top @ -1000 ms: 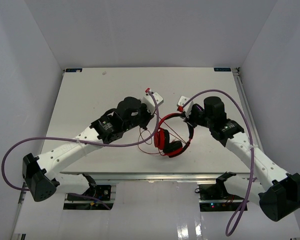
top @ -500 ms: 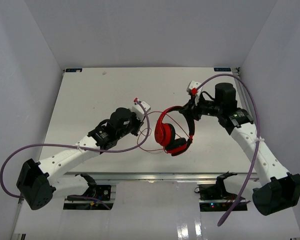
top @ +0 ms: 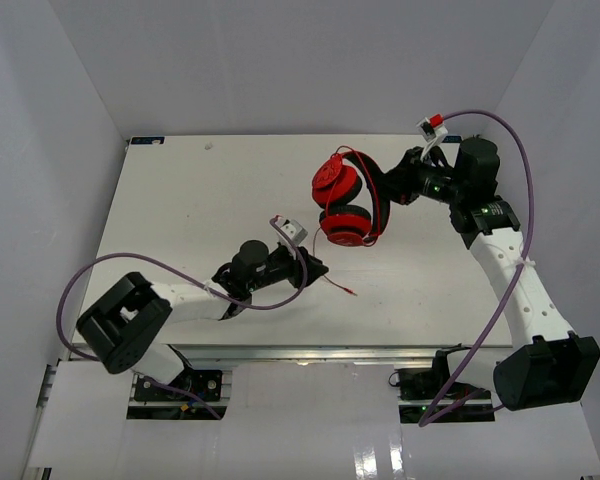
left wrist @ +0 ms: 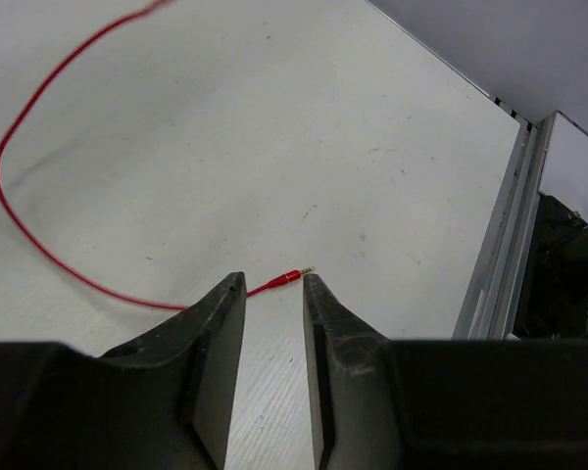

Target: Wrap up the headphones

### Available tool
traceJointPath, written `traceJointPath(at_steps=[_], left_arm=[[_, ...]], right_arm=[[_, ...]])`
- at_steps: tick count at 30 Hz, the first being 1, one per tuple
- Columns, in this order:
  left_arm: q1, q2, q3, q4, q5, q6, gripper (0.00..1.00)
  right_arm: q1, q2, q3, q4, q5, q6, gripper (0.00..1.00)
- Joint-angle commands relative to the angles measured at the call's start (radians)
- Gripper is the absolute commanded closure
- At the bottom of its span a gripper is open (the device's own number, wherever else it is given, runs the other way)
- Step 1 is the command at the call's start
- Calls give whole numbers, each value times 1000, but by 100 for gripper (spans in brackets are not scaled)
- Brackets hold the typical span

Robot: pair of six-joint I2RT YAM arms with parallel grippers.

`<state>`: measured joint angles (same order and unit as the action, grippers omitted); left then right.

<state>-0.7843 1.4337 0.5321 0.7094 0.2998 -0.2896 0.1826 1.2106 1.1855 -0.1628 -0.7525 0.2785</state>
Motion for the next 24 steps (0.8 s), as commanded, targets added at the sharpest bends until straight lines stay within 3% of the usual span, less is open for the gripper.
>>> traceJointPath(at_steps=[1, 7, 12, 17, 18, 20, 24], left_arm=[[-40, 91, -13, 312, 30, -65, 56], [-54, 54, -115, 511, -201, 66, 39], [-53, 111, -133, 644, -253, 235, 29], [-52, 265, 1, 718, -130, 261, 26], [-52, 298, 34, 740, -83, 242, 21], [-55, 344, 83, 760, -24, 201, 2], [-63, 443, 212, 757, 15, 168, 2]], right_arm=[[-3, -5, 110, 95, 40, 198, 92], [-3, -8, 143, 98, 29, 217, 92], [-3, 1, 172, 106, 23, 260, 92], [-3, 7, 202, 94, 34, 274, 92], [-3, 7, 205, 93, 36, 275, 92], [-3, 4, 209, 88, 36, 273, 92], [-3, 2, 208, 83, 35, 266, 92]])
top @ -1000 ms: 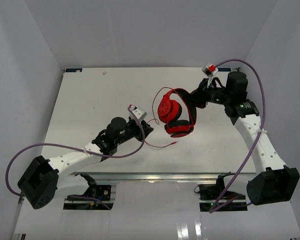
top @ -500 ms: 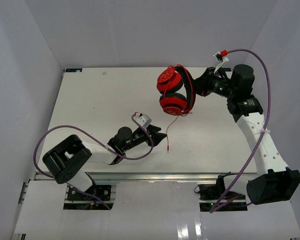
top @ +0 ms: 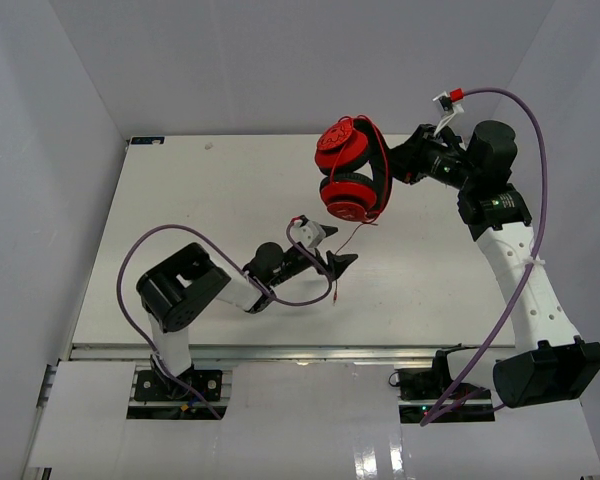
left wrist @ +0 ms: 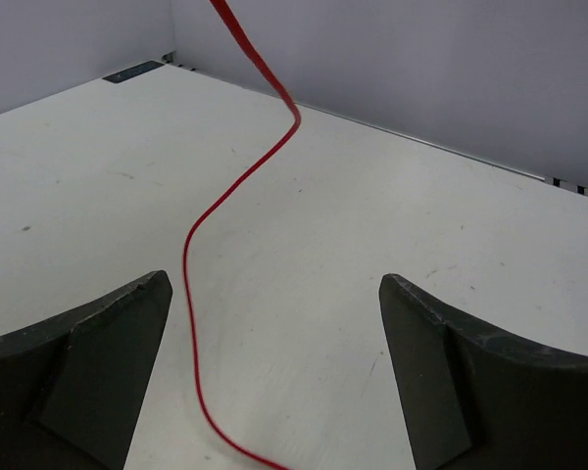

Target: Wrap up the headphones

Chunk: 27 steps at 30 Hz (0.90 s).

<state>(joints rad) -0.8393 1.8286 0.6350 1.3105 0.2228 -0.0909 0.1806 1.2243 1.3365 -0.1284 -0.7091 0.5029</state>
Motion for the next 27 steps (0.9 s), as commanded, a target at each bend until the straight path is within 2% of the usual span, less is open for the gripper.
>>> traceJointPath(at_steps=[1, 6, 11, 14, 15, 16, 19, 20, 21, 27], left_arm=[[-9, 75, 150, 147, 84, -34, 2], [-9, 182, 295, 131, -30, -32, 2], [-9, 308, 496, 48, -9, -45, 3], [-11, 368, 585, 2, -31, -58, 8], [-10, 375, 589, 5, -40, -62, 14], [-8, 379, 585, 13, -49, -75, 29], [-8, 352, 507, 75, -44, -110, 83], [-9, 338, 464, 111, -36, -129, 96], [-9, 326, 430, 138, -30, -155, 100], [-58, 248, 208, 192, -2, -225, 100]], right_arm=[[-1, -12, 55, 50, -11, 45, 92], [-1, -18, 52, 56, -23, 64, 92], [-1, -28, 44, 69, -32, 85, 92], [-1, -36, 39, 72, -35, 90, 92], [-1, -39, 37, 72, -35, 90, 92], [-1, -44, 33, 72, -35, 88, 92], [-4, -47, 33, 66, -21, 70, 92], [-8, -46, 36, 63, -14, 67, 92], [-12, -42, 40, 56, 4, 66, 92], [-15, -4, 86, -23, 198, 29, 92]])
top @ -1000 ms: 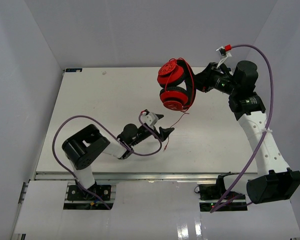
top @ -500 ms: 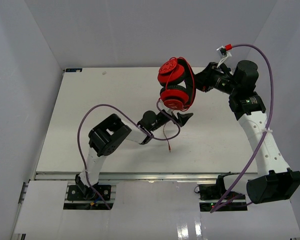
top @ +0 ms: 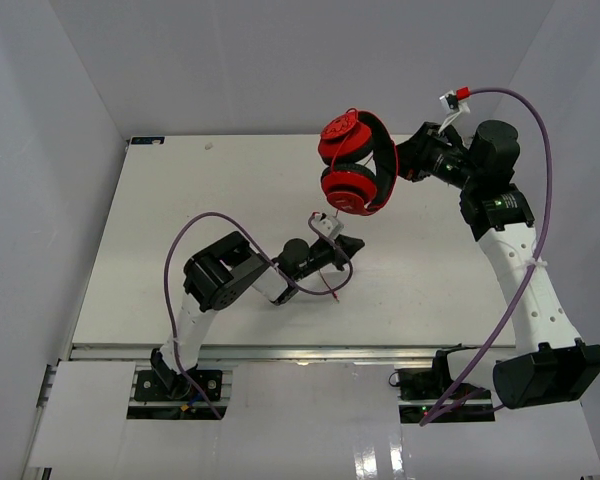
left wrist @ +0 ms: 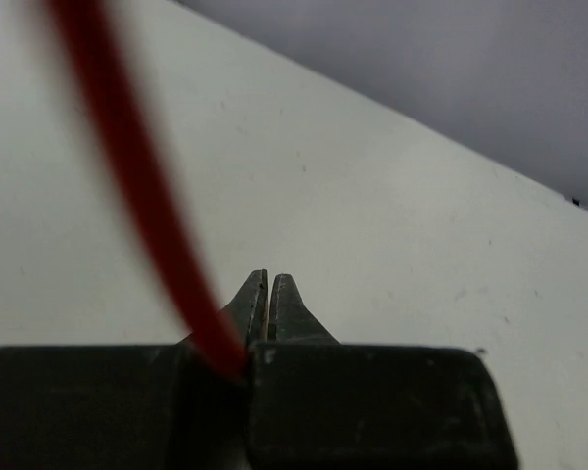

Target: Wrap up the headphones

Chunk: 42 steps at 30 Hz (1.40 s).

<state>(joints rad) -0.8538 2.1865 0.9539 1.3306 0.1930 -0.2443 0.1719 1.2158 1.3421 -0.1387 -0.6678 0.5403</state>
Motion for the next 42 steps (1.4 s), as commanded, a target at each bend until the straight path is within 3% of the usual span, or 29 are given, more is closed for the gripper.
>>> traceJointPath(at_steps=[1, 7, 17, 24, 31, 34, 38, 42], left_arm=[[-48, -129, -129, 179, 27, -74, 100], [-57, -241, -309, 257, -45, -99, 100], [-57, -318, -297, 130, 23, -127, 100], [7, -311, -341, 105, 75, -135, 100], [176, -397, -274, -44, 104, -110, 100], [224, -443, -211, -136, 99, -45, 100], [252, -529, -190, -211, 85, 23, 100], [262, -618, -271, -175, 61, 57, 100]], right_arm=[[-6, 10, 88, -24, 198, -42, 92], [-2, 29, 74, -68, 283, -193, 92], [21, 57, 52, -201, 313, -391, 92], [21, 37, 48, -290, -1, -525, 92], [33, -30, 72, -599, -185, -965, 92], [45, -65, 29, -722, -139, -1081, 92], [46, -135, -91, -700, 14, -1139, 92], [47, -153, -152, -660, 47, -1130, 92]])
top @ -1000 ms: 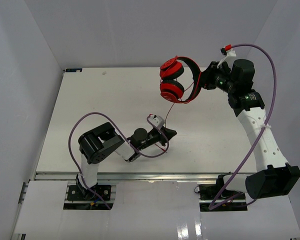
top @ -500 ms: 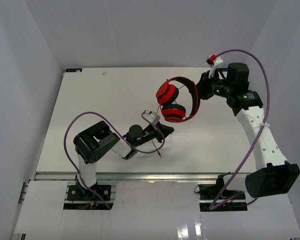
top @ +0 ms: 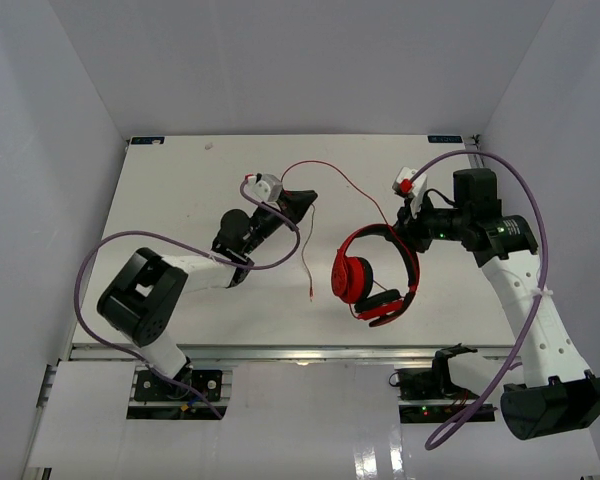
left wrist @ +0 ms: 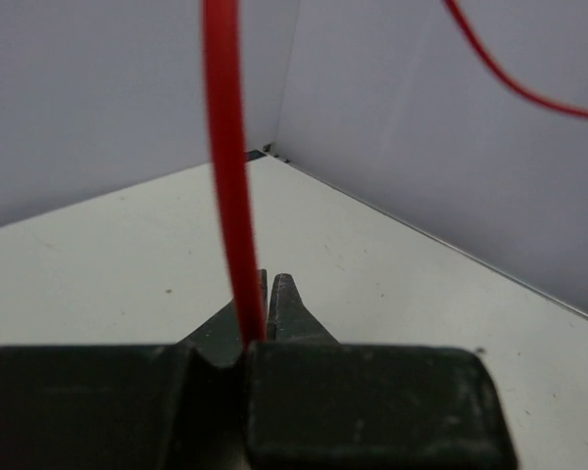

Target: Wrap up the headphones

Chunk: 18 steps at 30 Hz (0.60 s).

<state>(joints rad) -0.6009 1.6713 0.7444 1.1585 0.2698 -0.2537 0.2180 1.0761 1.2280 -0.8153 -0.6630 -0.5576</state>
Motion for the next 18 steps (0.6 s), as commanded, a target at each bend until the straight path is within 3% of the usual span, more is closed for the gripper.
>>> traceJointPath(at_steps=[1, 18], left_arm=[[10, -127, -75, 4, -22, 71, 100], [87, -316, -259, 84, -40, 51, 100]], right_arm=[[0, -13, -48, 34, 56, -18, 92], [-4, 4, -94, 162, 200, 71, 92]])
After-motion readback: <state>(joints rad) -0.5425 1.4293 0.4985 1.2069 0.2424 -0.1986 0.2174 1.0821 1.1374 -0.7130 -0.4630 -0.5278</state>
